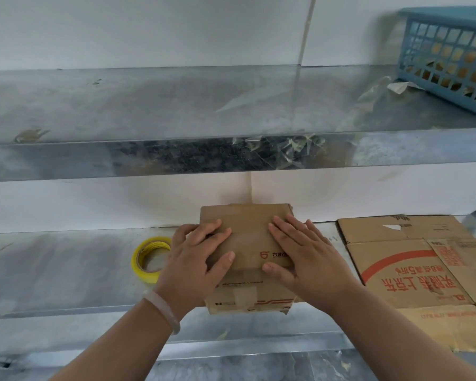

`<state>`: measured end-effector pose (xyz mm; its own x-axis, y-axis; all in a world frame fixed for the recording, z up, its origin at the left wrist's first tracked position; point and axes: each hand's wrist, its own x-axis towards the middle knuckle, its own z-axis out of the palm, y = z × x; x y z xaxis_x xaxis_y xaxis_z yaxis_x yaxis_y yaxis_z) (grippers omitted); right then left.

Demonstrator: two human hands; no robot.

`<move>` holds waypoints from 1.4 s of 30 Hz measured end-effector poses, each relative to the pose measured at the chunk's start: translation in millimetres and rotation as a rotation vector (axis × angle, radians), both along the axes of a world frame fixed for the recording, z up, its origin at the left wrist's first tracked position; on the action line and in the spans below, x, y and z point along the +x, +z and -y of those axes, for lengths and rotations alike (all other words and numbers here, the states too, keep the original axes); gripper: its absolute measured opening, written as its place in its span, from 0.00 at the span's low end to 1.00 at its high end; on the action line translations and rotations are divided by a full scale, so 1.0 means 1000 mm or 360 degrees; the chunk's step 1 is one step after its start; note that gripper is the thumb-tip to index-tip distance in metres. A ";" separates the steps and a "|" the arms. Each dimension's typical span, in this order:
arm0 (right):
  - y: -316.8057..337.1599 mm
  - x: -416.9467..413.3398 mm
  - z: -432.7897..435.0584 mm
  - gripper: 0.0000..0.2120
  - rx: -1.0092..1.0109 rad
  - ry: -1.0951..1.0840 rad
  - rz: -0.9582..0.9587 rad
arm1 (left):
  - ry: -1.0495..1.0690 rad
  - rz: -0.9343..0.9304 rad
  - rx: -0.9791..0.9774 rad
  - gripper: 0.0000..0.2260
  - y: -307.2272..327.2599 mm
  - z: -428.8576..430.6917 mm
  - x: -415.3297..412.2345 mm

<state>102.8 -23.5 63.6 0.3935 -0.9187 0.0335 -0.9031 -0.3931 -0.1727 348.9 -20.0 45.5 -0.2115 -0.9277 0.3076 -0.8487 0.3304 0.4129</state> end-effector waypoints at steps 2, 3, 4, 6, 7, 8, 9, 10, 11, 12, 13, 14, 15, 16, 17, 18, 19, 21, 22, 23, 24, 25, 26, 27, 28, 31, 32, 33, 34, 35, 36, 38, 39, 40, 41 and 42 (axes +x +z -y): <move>0.000 -0.003 0.001 0.44 0.0019 0.0006 0.0000 | -0.0092 -0.0244 0.0111 0.25 -0.002 0.000 0.011; -0.001 -0.005 0.001 0.44 0.0026 0.0010 0.0005 | -0.0088 -0.0475 0.0166 0.24 -0.003 -0.002 0.019; -0.001 -0.005 0.001 0.44 0.0031 0.0010 0.0009 | -0.0003 -0.0656 0.0177 0.22 -0.011 -0.004 0.031; -0.001 -0.004 0.000 0.45 0.0032 -0.0005 0.0002 | 0.0316 -0.0619 0.0170 0.21 -0.035 -0.008 0.062; -0.002 -0.004 0.000 0.45 0.0033 -0.0013 -0.0006 | 0.0434 -0.0381 0.0219 0.21 -0.050 -0.008 0.081; -0.002 -0.003 0.000 0.45 0.0031 -0.0020 -0.0005 | 0.0496 -0.0042 0.0325 0.20 -0.064 -0.008 0.098; -0.001 -0.002 0.000 0.45 0.0029 -0.0027 0.0005 | 0.0488 0.0265 0.0441 0.19 -0.076 -0.009 0.110; -0.001 -0.002 0.001 0.45 0.0029 -0.0032 0.0012 | 0.0428 0.0451 0.0508 0.21 -0.085 -0.009 0.119; -0.002 -0.002 0.001 0.45 0.0033 -0.0034 0.0012 | 0.0356 0.0529 0.0518 0.23 -0.091 -0.006 0.127; -0.002 -0.002 0.002 0.45 0.0036 -0.0033 0.0012 | 0.0307 0.0584 0.0462 0.24 -0.094 -0.004 0.132; -0.002 -0.002 0.002 0.45 0.0037 -0.0030 0.0017 | 0.0293 0.0628 0.0396 0.24 -0.093 -0.001 0.133; -0.003 -0.002 0.002 0.44 0.0038 -0.0029 0.0026 | 0.0282 0.0653 0.0328 0.22 -0.094 0.002 0.134; -0.003 -0.003 0.002 0.44 0.0041 -0.0028 0.0033 | 0.0257 0.0690 0.0287 0.20 -0.091 0.004 0.135; -0.003 -0.003 0.002 0.44 0.0044 -0.0028 0.0036 | 0.0238 0.0704 0.0280 0.17 -0.089 0.006 0.136; -0.002 -0.003 0.002 0.44 0.0048 -0.0027 0.0041 | 0.0241 0.0678 0.0269 0.13 -0.086 0.008 0.137; -0.002 -0.003 0.001 0.44 0.0051 -0.0027 0.0047 | 0.0256 0.0605 0.0234 0.09 -0.079 0.009 0.135; -0.001 -0.003 0.001 0.45 0.0054 -0.0028 0.0047 | 0.0284 0.0458 0.0205 0.10 -0.068 0.010 0.131; 0.001 -0.002 0.001 0.45 0.0068 -0.0030 0.0027 | 0.0293 0.0023 0.0170 0.18 -0.033 0.011 0.118; 0.002 -0.002 0.001 0.45 0.0075 -0.0031 0.0020 | 0.0258 -0.0211 0.0164 0.19 -0.010 0.009 0.110; 0.003 -0.002 0.001 0.45 0.0082 -0.0033 0.0015 | 0.0180 -0.0369 0.0112 0.18 0.013 0.006 0.101; 0.004 -0.001 0.001 0.44 0.0087 -0.0036 0.0013 | 0.0085 -0.0464 0.0052 0.16 0.037 0.002 0.091; 0.006 0.000 0.000 0.44 0.0092 -0.0040 0.0010 | -0.0027 -0.0540 0.0028 0.15 0.057 -0.001 0.081; 0.007 0.000 0.000 0.44 0.0093 -0.0043 -0.0001 | -0.0133 -0.0573 0.0055 0.14 0.074 -0.004 0.071; 0.008 0.001 0.000 0.45 0.0095 -0.0044 -0.0012 | -0.0222 -0.0572 0.0116 0.14 0.086 -0.004 0.059; 0.008 0.001 0.000 0.45 0.0096 -0.0044 -0.0018 | -0.0285 -0.0545 0.0199 0.13 0.093 -0.002 0.047; 0.009 0.001 0.000 0.49 0.0097 -0.0039 -0.0013 | -0.0314 -0.0385 0.0413 0.11 0.099 0.014 0.015; 0.009 0.000 0.000 0.50 0.0101 -0.0037 -0.0008 | -0.0312 -0.0343 0.0449 0.11 0.100 0.019 0.008; 0.009 0.000 0.001 0.50 0.0104 -0.0034 -0.0004 | -0.0304 -0.0301 0.0479 0.10 0.101 0.024 0.003; 0.010 0.000 0.001 0.50 0.0109 -0.0028 -0.0005 | -0.0300 -0.0254 0.0511 0.09 0.103 0.028 -0.001; 0.012 0.000 0.001 0.48 0.0118 -0.0020 -0.0010 | -0.0297 -0.0203 0.0542 0.09 0.105 0.033 -0.004; 0.013 0.001 0.001 0.46 0.0133 -0.0011 -0.0012 | -0.0301 -0.0151 0.0564 0.11 0.107 0.036 -0.006; 0.017 0.003 0.002 0.41 0.0180 -0.0029 0.0043 | -0.0323 -0.0048 0.0581 0.12 0.111 0.040 -0.013; 0.020 0.006 0.003 0.38 0.0206 -0.0067 0.0129 | -0.0336 -0.0003 0.0581 0.11 0.112 0.042 -0.016; 0.022 0.011 0.005 0.33 0.0224 -0.0123 0.0277 | -0.0339 0.0038 0.0576 0.12 0.111 0.043 -0.019; 0.025 0.016 0.008 0.28 0.0217 -0.0184 0.0481 | -0.0336 0.0079 0.0568 0.13 0.111 0.043 -0.023; 0.028 0.022 0.010 0.24 0.0210 -0.0250 0.0715 | -0.0334 0.0115 0.0564 0.14 0.112 0.044 -0.025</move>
<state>124.9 -33.7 91.9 0.2233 -0.9736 0.0475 -0.7747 -0.2068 -0.5976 324.0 -63.8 157.1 -0.4166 -0.9079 -0.0457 -0.8091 0.3474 0.4740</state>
